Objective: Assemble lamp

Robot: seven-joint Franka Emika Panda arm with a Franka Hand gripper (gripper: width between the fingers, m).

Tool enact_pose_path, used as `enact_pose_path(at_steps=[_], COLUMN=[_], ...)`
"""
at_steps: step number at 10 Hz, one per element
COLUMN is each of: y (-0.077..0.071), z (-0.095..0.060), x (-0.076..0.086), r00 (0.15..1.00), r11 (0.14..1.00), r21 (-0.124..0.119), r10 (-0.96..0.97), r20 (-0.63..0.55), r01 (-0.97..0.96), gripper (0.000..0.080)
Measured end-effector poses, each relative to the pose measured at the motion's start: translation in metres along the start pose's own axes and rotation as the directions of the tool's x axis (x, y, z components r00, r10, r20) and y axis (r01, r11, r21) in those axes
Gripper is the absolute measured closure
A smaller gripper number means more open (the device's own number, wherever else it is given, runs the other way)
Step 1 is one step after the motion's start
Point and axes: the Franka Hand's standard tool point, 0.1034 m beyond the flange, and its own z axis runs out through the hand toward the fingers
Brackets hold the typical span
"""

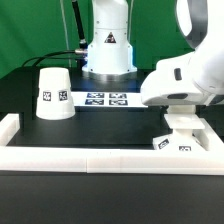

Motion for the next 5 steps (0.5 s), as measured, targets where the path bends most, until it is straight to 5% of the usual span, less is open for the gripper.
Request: enact_pose_path(at_steps=[5], y=[0.003], z=[0.016], x=[0.000], r00=[1.000], r11=[1.000], r21=[0.000], r10=[0.006], r20=[0.014], r01=[-0.006], gripper=[0.0101])
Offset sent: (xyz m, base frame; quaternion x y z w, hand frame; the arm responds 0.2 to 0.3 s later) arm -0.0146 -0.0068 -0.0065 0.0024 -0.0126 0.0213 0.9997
